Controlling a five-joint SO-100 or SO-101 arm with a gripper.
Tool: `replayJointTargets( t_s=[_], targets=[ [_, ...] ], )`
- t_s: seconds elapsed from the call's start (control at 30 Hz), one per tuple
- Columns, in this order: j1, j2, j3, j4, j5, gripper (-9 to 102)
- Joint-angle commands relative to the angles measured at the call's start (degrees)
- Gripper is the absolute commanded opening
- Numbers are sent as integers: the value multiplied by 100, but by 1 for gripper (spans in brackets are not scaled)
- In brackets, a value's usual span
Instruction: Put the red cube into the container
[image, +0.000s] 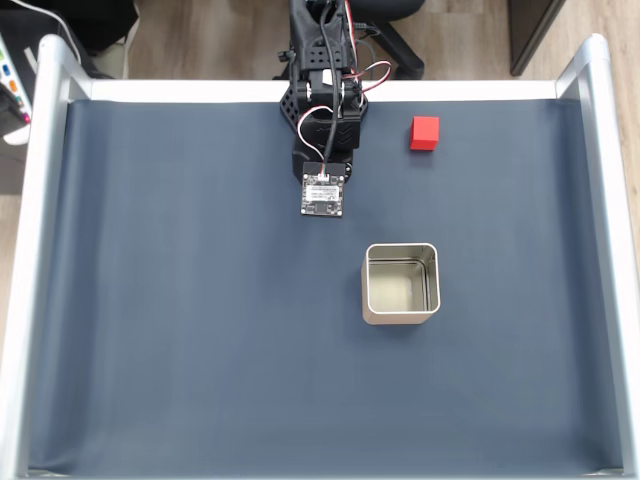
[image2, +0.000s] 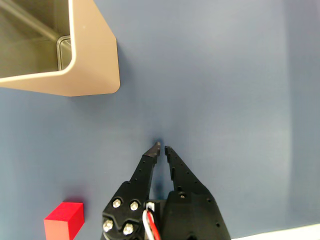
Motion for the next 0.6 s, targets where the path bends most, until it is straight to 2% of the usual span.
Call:
replayJointTargets(
  t_s=[0.0, 0.57],
  targets=[
    [255, -18, -26, 97, -562, 0],
    [255, -18, -26, -44, -501, 0]
  ],
)
